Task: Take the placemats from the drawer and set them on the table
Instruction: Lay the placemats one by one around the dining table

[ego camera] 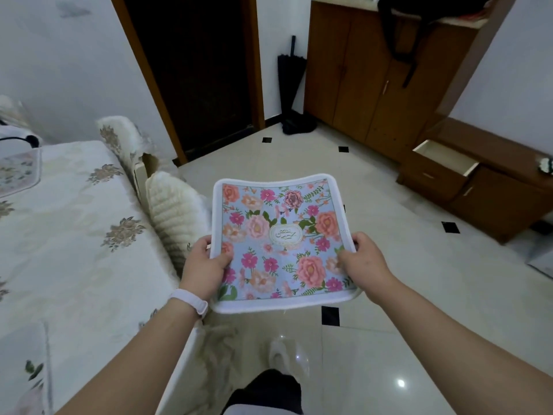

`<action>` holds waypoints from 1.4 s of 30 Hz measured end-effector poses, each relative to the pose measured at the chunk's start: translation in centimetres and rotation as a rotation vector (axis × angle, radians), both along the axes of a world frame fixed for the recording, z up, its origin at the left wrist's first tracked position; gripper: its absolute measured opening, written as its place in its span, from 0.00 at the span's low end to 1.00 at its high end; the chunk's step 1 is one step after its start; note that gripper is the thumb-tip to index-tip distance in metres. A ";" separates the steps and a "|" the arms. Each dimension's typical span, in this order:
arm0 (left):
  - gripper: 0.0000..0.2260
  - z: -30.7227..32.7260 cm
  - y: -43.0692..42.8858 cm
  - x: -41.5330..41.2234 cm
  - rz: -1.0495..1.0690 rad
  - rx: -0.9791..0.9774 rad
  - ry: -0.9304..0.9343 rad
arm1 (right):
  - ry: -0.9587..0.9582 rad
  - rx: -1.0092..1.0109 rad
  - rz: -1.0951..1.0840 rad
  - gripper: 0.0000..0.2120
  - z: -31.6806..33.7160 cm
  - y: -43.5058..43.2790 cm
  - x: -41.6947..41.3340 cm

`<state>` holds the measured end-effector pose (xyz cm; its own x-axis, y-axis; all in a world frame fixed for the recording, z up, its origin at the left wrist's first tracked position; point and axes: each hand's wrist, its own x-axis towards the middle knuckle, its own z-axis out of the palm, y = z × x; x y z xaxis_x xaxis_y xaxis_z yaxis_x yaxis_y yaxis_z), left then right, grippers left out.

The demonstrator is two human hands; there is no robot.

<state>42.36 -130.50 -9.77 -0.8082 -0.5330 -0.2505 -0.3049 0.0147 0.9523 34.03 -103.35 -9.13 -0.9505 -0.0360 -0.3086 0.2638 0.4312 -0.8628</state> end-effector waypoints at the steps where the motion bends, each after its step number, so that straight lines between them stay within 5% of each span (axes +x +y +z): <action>1: 0.11 -0.1 -0.3 -1.5 -0.011 -0.003 -0.007 | -0.002 0.000 -0.002 0.07 -0.1 -0.3 -1.3; 15: 0.07 -2.8 -7.8 -27.1 -0.055 0.178 -0.082 | -0.005 0.111 -0.036 0.09 1.1 -7.3 -25.5; 21: 0.08 -2.5 -11.8 -31.9 0.013 0.196 -0.068 | -0.006 0.123 0.025 0.08 0.5 -11.5 -31.8; 42: 0.09 -0.6 -22.9 -43.9 0.710 0.198 -0.043 | -0.095 -0.036 0.696 0.07 -1.3 -33.7 -60.2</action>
